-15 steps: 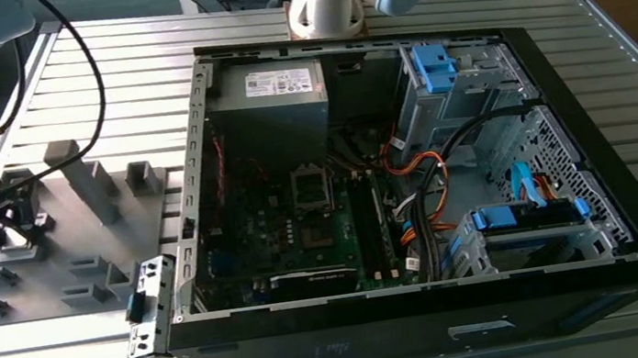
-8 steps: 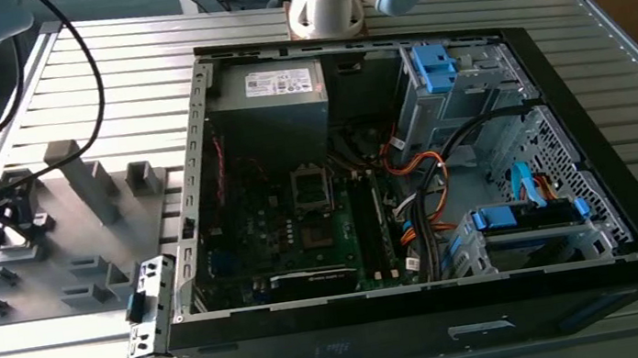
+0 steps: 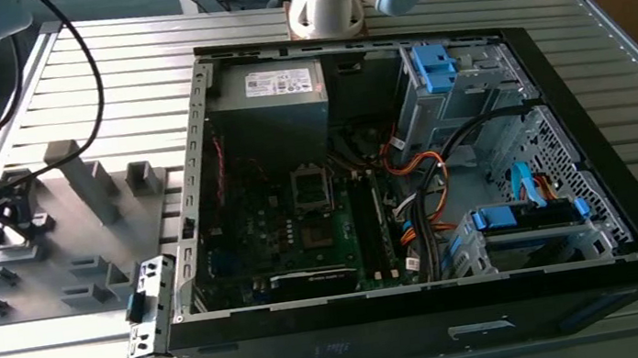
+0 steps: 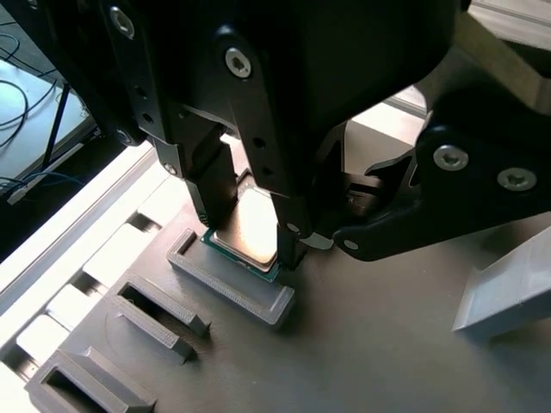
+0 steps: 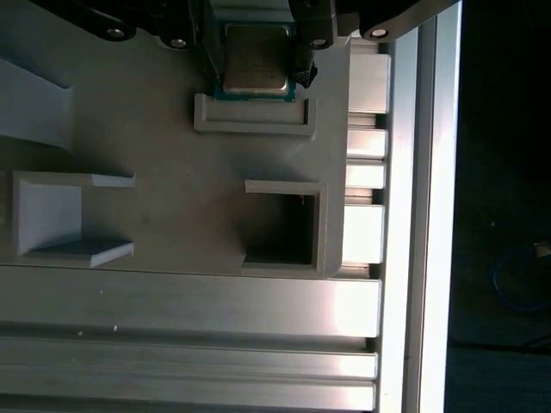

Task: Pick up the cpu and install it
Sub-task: 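Pick up the cpu and move it towards the insertion slot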

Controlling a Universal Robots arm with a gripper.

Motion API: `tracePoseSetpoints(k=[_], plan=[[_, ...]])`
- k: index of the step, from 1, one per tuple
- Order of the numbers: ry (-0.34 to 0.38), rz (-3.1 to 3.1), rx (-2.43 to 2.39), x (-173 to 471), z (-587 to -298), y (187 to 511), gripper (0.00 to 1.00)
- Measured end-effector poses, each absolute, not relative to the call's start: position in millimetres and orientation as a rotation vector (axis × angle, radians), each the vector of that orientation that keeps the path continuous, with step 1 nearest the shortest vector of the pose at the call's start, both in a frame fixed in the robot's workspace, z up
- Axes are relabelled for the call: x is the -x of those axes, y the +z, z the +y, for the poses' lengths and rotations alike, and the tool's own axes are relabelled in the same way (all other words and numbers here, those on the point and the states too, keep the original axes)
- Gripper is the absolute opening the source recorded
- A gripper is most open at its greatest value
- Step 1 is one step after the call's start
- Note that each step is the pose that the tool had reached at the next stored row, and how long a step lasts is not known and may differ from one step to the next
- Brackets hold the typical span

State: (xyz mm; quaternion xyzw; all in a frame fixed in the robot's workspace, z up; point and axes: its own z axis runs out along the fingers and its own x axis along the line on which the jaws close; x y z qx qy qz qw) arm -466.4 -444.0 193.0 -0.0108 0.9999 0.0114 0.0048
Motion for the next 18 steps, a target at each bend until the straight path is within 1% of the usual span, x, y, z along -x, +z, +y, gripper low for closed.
tracePoseSetpoints(k=[11, 18], plan=[[0.036, 3.131, 0.034, 466.4, -444.0, 203.5, 0.43], [0.036, 3.132, 0.034, 466.4, -444.0, 203.6, 0.43]])
